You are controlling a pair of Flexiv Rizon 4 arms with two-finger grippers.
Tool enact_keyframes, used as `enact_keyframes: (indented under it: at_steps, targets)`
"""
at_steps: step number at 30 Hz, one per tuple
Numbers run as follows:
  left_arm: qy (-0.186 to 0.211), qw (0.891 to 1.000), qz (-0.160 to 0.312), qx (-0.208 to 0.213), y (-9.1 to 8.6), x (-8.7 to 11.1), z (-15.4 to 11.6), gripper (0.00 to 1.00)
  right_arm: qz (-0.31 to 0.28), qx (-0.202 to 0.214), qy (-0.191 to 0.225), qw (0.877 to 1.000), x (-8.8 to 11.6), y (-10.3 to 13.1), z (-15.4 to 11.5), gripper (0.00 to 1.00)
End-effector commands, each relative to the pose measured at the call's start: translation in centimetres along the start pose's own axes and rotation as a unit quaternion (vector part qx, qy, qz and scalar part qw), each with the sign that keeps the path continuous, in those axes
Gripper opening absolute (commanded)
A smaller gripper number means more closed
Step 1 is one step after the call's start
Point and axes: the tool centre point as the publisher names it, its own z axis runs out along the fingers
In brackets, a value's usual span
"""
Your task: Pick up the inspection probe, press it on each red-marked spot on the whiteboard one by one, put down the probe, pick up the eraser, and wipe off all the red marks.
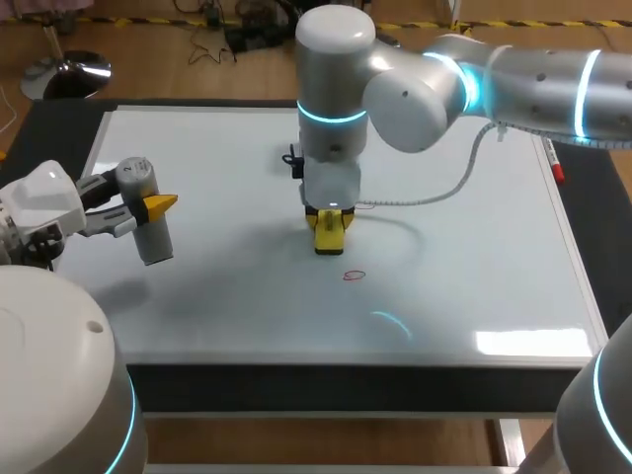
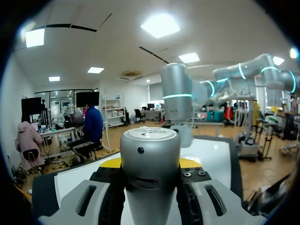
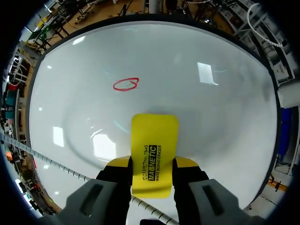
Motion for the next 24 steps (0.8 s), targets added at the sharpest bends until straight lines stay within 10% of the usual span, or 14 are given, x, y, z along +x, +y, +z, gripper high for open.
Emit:
enact_keyframes:
  at_steps: [1,14,24]
  targets:
    - [-0.002,1.000,0.001,0.001,0.0,0.0,0.1,0.00,0.001,0.003,0.001,1.000,1.3,-0.1,0.3,0.00]
    - [-0.002,1.000,0.001,0.001,0.0,0.0,0.1,0.00,0.015,0.004,-0.011,1.000,3.8,-0.6,-3.1,0.00]
    - [-0.002,1.000,0.001,0.001,0.0,0.0,0.1,0.00,0.116,0.007,-0.033,0.993,12.1,-4.3,-6.1,0.00]
